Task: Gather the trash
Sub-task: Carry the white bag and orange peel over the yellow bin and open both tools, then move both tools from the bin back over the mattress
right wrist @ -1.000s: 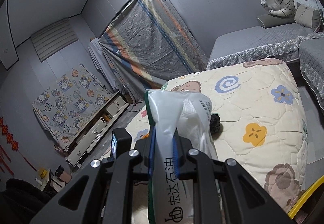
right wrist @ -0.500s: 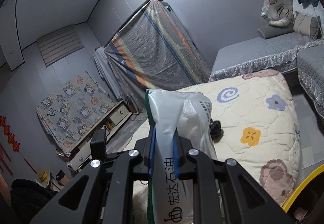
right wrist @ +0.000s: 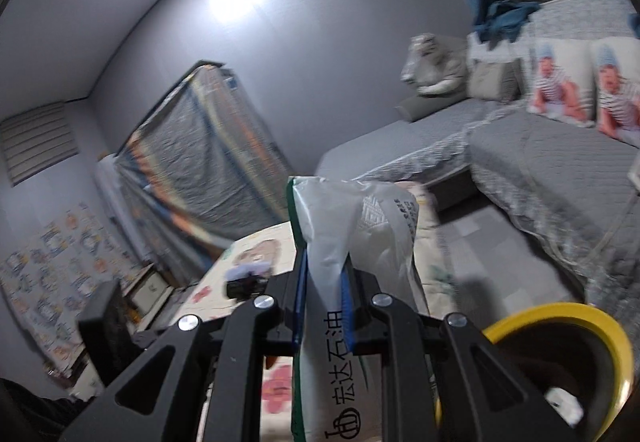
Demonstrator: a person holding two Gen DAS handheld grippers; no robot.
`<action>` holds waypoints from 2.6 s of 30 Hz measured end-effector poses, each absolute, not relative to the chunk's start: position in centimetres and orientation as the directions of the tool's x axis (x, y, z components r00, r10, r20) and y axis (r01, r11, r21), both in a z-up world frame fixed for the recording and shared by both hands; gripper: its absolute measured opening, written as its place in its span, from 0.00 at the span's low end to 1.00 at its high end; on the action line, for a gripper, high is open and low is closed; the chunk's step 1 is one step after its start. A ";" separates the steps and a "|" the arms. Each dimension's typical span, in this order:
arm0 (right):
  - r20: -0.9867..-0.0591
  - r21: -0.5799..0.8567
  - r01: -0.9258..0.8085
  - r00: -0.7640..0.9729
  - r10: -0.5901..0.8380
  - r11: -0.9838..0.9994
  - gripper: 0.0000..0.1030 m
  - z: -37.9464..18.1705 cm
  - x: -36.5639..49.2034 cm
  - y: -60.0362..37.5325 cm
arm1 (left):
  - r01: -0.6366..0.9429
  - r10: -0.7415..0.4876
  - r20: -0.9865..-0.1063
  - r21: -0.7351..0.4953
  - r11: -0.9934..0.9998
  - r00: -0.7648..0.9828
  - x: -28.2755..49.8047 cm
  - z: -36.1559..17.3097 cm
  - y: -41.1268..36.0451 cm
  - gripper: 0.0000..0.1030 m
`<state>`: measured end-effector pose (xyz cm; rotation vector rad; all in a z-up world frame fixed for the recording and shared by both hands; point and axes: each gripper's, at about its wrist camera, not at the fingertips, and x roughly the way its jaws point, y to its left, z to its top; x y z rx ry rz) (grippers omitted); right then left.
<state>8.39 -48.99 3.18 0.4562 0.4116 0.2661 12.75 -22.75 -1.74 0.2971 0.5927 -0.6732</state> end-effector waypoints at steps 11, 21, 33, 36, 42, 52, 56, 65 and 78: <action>-0.478 0.486 0.189 0.875 0.078 0.853 0.13 -4.1 5.3 -56.8 | 0.779 -0.572 -0.631 0.084 0.621 0.524 12.3 -2.8 -33.0 0.24; -0.559 0.445 0.301 0.829 -0.001 0.843 0.13 -8.2 4.5 -58.3 | 0.821 -0.588 -0.657 0.085 0.565 0.473 11.0 -4.1 -37.9 0.25; -0.637 0.387 0.376 0.769 -0.050 0.842 0.14 -10.3 5.1 -58.1 | 0.814 -0.578 -0.700 0.009 0.581 0.420 12.8 -6.9 -40.4 0.25; -0.651 0.397 0.387 0.758 -0.043 0.832 0.14 -10.9 5.5 -58.4 | 0.805 -0.565 -0.721 -0.019 0.594 0.400 13.7 -8.2 -41.2 0.25; -0.678 0.395 0.414 0.734 -0.044 0.821 0.14 -11.5 5.9 -58.8 | 0.783 -0.556 -0.742 -0.067 0.618 0.375 14.9 -9.5 -41.7 0.28; -0.580 0.435 0.430 0.806 -0.119 0.791 0.64 -7.7 3.5 -59.6 | 0.727 -0.590 -0.664 -0.099 0.679 0.460 15.5 -7.0 -38.2 0.76; -0.548 0.437 0.404 0.828 -0.118 0.803 0.67 -6.2 3.1 -58.9 | 0.684 -0.598 -0.628 -0.138 0.716 0.499 15.9 -6.1 -35.7 0.81; -0.523 0.430 0.237 0.852 0.027 0.871 0.70 -4.3 5.5 -53.2 | 0.546 -0.533 -0.478 -0.126 0.828 0.698 16.4 -1.6 -25.6 0.85; -0.551 0.371 0.027 0.811 0.196 0.928 0.72 -3.1 11.7 -42.5 | 0.036 -0.026 -0.540 0.009 0.999 0.841 17.8 -4.9 -0.3 0.86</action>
